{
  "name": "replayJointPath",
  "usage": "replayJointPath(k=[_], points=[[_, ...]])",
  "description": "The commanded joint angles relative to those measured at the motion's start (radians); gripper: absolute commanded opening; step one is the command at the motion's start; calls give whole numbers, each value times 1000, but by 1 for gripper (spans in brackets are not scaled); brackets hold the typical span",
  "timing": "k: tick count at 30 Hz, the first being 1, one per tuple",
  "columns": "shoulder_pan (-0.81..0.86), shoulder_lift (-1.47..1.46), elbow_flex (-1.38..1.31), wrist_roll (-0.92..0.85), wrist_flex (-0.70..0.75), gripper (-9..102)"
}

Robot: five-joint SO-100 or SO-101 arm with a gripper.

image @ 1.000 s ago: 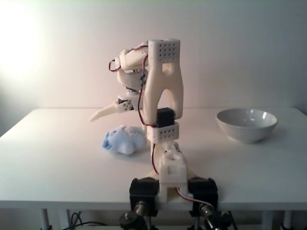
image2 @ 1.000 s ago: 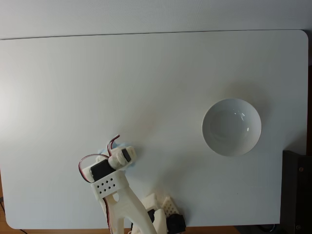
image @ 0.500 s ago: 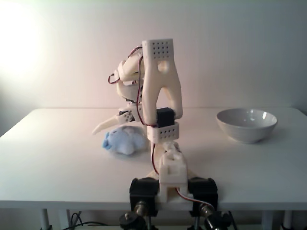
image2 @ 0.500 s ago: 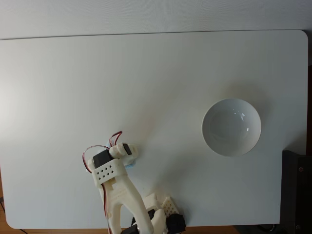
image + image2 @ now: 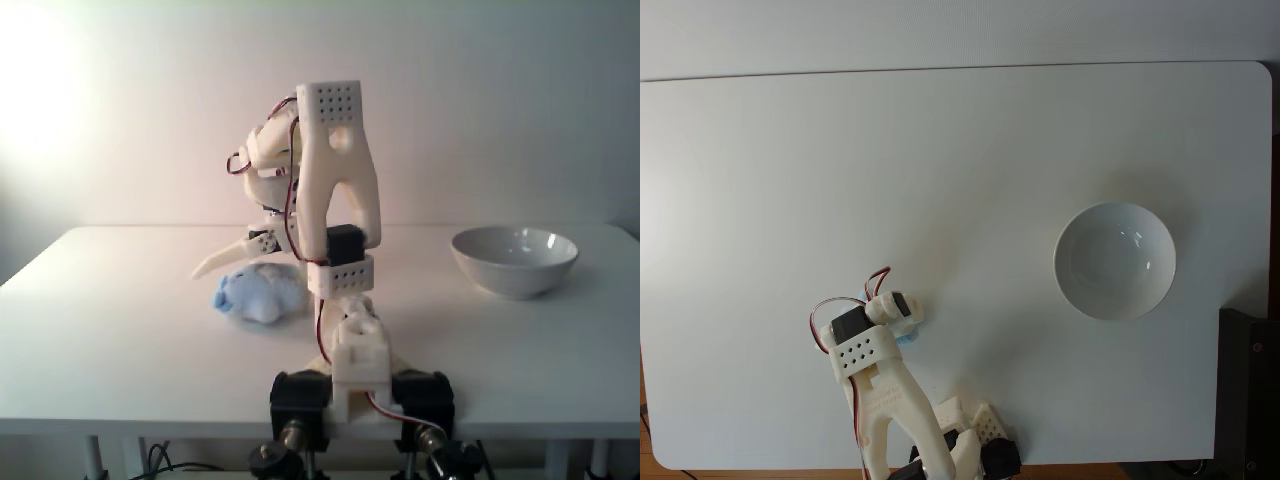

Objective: Grasp a skyblue doll and put it into the bowl.

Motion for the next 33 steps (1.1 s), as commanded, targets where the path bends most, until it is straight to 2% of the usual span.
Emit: replayJointPath(k=[1, 14, 25, 33], points=[[-9, -2, -11, 8, -32, 85], [-6, 6, -23, 8, -34, 36], [0, 58, -25, 8, -38, 1], [6, 176, -25, 8, -40, 0]])
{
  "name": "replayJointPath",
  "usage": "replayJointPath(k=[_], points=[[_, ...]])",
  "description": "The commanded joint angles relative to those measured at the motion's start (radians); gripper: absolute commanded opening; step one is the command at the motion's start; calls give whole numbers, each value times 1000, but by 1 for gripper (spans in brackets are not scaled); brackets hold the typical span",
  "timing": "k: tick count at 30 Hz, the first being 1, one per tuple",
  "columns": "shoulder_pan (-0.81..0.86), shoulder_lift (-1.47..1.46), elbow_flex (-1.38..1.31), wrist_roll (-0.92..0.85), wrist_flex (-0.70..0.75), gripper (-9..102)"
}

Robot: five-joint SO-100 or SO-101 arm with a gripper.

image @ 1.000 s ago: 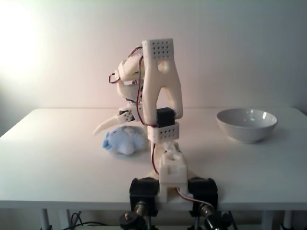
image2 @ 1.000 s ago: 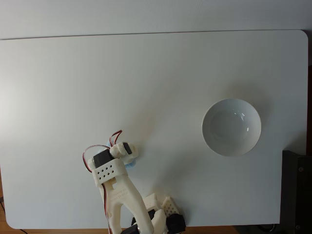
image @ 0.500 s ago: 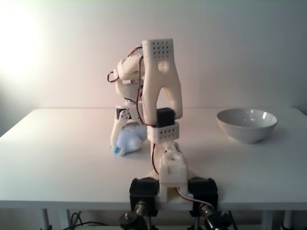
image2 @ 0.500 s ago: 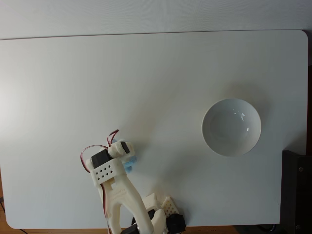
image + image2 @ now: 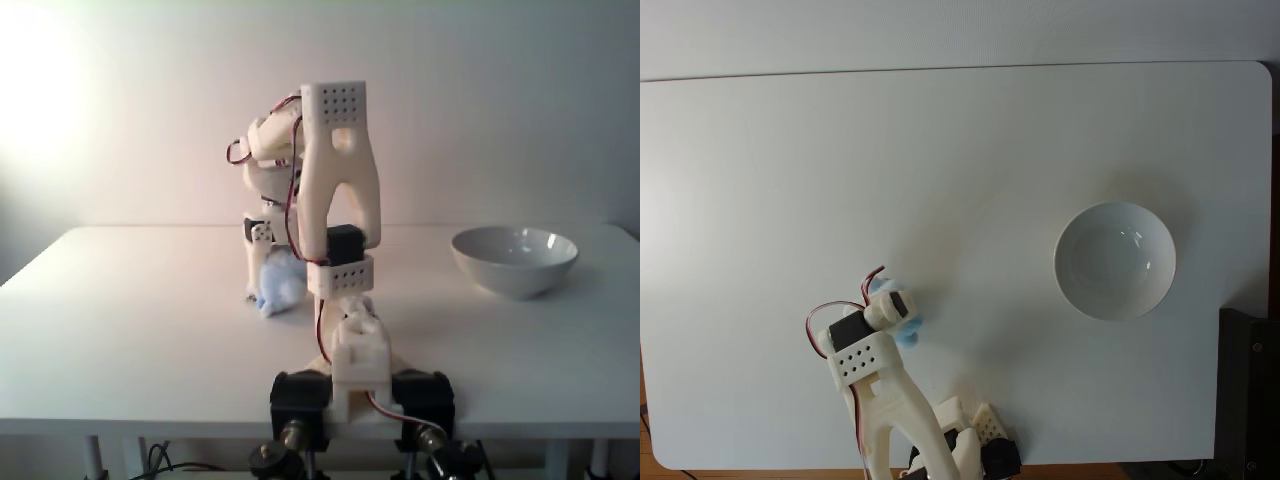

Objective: Grasp a skyblue doll and put it into the bowl.

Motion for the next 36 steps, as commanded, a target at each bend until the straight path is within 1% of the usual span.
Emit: replayJointPath(k=[1, 11, 18, 23, 30, 36], points=[[9, 92, -15, 0, -3, 0], [9, 434, -15, 2, -2, 0], [34, 621, -15, 2, 2, 0], [150, 699, -15, 14, 0, 0], [390, 726, -23, 18, -9, 0], [578, 712, -101, 18, -9, 0]])
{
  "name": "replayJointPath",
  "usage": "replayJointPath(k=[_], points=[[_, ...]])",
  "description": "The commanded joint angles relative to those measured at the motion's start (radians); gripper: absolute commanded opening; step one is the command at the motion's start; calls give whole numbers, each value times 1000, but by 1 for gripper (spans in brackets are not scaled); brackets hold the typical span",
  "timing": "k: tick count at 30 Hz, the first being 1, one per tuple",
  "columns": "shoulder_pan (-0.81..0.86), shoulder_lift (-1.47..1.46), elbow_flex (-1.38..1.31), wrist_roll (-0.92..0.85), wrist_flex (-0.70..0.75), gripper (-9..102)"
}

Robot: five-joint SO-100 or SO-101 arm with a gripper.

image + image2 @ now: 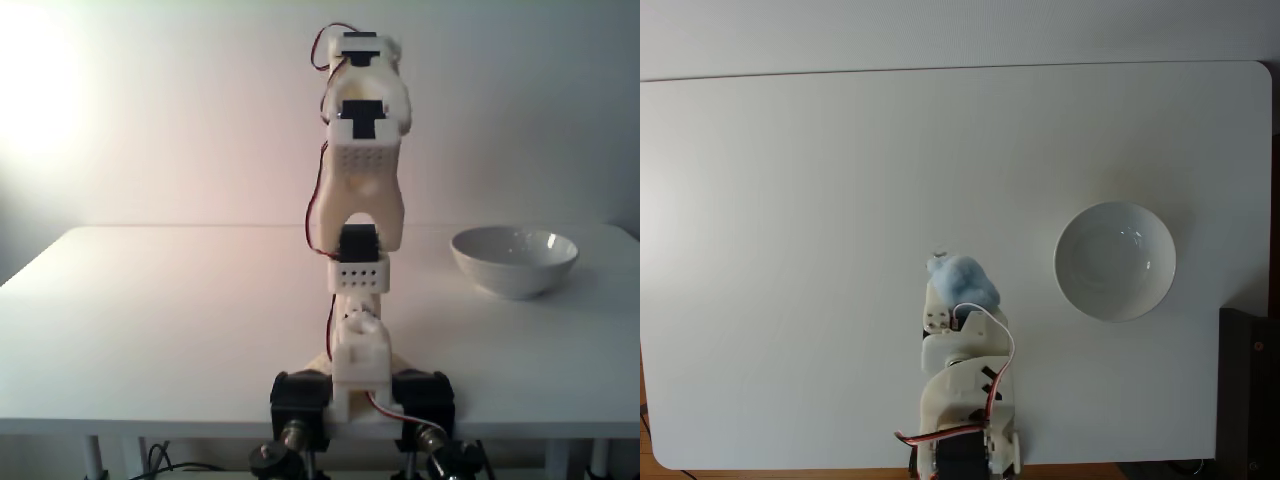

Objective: Grasp a skyblue doll and put it into the bowl.

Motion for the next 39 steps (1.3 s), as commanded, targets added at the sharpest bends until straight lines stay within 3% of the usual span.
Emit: replayJointPath(k=[1, 14, 27, 39], points=[[91, 14, -80, 8, -17, 0], [334, -225, -347, 8, -18, 0], [495, -603, -687, 8, -18, 0], [607, -867, -845, 9, -18, 0]])
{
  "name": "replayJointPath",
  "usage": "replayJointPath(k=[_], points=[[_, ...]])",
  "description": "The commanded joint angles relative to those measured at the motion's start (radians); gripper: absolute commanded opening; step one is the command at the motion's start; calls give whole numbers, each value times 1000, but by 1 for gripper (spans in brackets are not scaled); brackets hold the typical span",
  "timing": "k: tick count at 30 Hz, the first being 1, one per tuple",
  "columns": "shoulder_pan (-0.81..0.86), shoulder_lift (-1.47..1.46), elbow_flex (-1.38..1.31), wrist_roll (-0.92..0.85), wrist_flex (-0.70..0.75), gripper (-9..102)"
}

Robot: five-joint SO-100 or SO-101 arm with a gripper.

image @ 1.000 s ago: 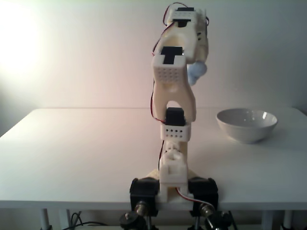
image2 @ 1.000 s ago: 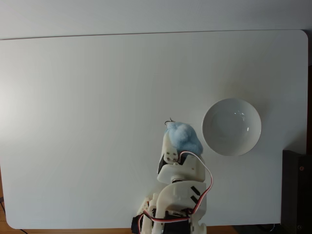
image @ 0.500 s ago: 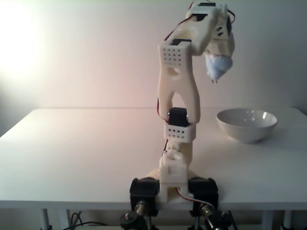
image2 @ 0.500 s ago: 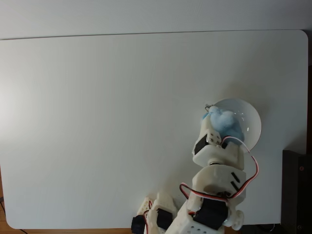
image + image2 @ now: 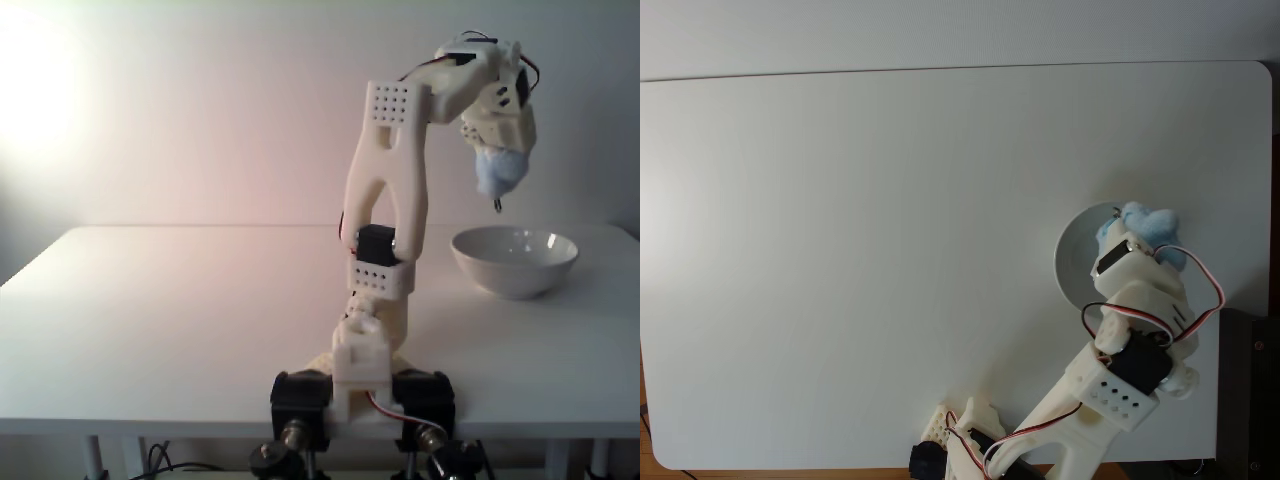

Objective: Grasp a skyblue doll and put it into the bowl.

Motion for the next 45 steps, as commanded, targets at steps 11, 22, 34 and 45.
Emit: replayJointPath(k=[11, 22, 34, 45], points=[[63, -133, -75, 6, -18, 0], [60, -229, -77, 6, -18, 0], [52, -238, -77, 2, -8, 1], [61, -225, -78, -2, -5, 28]])
